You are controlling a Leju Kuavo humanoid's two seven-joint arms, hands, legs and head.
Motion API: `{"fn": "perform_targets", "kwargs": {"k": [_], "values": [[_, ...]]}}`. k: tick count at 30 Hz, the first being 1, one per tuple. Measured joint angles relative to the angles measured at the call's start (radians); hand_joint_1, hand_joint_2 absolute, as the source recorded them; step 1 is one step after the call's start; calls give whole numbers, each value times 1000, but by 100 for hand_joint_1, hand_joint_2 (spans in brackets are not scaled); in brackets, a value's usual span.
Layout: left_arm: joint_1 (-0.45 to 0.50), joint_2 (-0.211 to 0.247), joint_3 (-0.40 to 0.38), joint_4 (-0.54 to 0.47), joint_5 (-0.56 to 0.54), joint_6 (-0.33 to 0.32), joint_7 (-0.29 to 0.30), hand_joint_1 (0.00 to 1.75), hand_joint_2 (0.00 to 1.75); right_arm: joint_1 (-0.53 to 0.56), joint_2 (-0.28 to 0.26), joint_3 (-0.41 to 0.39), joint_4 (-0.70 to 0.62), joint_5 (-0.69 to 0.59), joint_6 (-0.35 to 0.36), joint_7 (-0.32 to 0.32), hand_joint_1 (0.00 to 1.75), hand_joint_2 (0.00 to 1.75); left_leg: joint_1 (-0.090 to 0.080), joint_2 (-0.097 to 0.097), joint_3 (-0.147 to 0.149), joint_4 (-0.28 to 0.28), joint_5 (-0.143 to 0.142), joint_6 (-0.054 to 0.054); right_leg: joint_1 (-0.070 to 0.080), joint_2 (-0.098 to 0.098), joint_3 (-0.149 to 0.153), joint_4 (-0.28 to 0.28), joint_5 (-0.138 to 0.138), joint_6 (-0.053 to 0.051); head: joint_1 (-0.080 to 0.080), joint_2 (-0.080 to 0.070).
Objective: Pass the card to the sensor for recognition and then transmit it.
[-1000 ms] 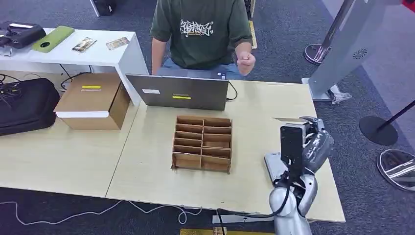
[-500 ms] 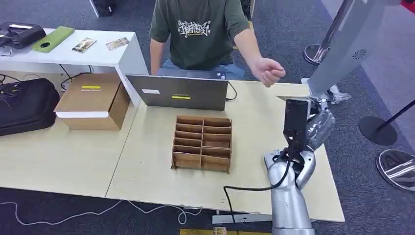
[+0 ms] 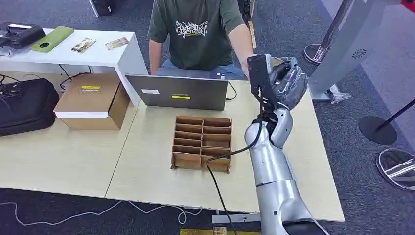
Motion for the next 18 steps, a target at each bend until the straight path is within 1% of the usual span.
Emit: {"fn": "perform_targets", "kwargs": {"k": [8, 13, 18], "values": [[-6, -1, 0, 0, -60, 2, 2, 0, 0, -130, 0, 2, 200, 137, -12, 83, 175, 175, 0, 0, 0, 0, 0, 0, 0, 0, 0, 0, 0, 0, 0, 0], [-12, 0, 0, -3, -65, 3, 5, 0, 0, -180, 0, 2, 298, 173, -28, 100, 175, 175, 0, 0, 0, 0, 0, 0, 0, 0, 0, 0, 0, 0, 0, 0], [-15, 2, 0, -3, -63, 3, 10, 0, 0, -200, 0, 2, 351, 177, -32, 101, 175, 175, 0, 0, 0, 0, 0, 0, 0, 0, 0, 0, 0, 0, 0, 0]]}}
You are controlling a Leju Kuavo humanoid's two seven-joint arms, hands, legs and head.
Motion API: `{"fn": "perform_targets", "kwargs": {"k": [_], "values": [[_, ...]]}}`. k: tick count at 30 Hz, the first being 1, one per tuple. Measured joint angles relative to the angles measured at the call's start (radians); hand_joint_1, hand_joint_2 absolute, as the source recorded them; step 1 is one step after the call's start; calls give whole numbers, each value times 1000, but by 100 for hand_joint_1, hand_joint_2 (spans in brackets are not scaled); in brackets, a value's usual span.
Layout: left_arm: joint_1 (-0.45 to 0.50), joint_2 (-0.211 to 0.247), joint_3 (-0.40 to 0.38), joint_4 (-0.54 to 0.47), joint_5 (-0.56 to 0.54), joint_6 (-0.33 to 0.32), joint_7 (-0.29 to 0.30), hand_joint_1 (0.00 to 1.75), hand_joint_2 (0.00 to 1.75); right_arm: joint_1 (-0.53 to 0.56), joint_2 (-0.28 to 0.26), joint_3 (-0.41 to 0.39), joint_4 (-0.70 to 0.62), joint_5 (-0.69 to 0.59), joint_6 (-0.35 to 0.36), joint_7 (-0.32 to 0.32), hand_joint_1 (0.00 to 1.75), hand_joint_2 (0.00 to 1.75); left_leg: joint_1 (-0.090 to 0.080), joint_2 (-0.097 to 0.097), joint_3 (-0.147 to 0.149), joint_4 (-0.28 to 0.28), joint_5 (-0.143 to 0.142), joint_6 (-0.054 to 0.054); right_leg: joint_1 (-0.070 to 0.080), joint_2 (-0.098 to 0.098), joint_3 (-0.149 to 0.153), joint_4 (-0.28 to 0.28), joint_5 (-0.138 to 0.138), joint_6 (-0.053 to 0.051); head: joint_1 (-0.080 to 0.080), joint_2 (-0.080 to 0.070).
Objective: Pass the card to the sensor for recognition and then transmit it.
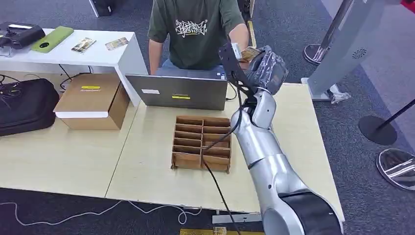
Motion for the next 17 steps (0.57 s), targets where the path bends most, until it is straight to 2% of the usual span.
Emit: {"fn": "perform_targets", "kwargs": {"k": [2, 3, 12, 17], "values": [[-1, 2, 0, 0, 1, 0, 3, 0, 0, -7, 0, 0, 17, 8, 0, 0, 171, 175, 0, 0, 0, 0, 0, 0, 0, 0, 0, 0, 0, 0, 0, 0], [-2, 2, 0, 0, 1, 0, 5, 0, 0, -9, 0, 0, 22, 8, 0, 0, 0, 175, 0, 0, 0, 0, 0, 0, 0, 0, 0, 0, 0, 0, 0, 0], [-8, 5, 0, -1, -2, -3, 11, 0, 0, -22, 0, -1, 54, 29, 8, -5, 0, 175, 0, 0, 0, 0, 0, 0, 0, 0, 0, 0, 0, 0, 0, 0], [-14, 9, 0, -6, -2, -3, 12, 0, 0, -22, 0, -1, 55, 26, 5, -33, 0, 175, 0, 0, 0, 0, 0, 0, 0, 0, 0, 0, 0, 0, 0, 0]]}}
